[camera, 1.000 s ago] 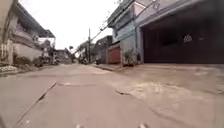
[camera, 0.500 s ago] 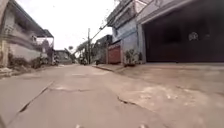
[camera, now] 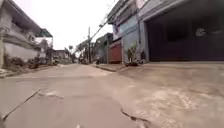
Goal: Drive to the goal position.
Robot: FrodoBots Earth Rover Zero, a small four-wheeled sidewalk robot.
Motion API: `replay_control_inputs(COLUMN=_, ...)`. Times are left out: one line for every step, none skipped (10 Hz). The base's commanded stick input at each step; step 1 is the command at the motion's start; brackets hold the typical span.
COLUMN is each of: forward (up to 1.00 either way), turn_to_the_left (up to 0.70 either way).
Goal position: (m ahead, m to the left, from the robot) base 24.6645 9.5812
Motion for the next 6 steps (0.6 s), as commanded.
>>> replay_control_inputs(forward=0.85, turn_to_the_left=-0.16)
replay_control_inputs(forward=0.85, turn_to_the_left=-0.09)
replay_control_inputs(forward=0.85, turn_to_the_left=-0.02)
replay_control_inputs(forward=0.85, turn_to_the_left=0.0)
replay_control_inputs(forward=0.85, turn_to_the_left=0.0)
replay_control_inputs(forward=0.85, turn_to_the_left=0.0)
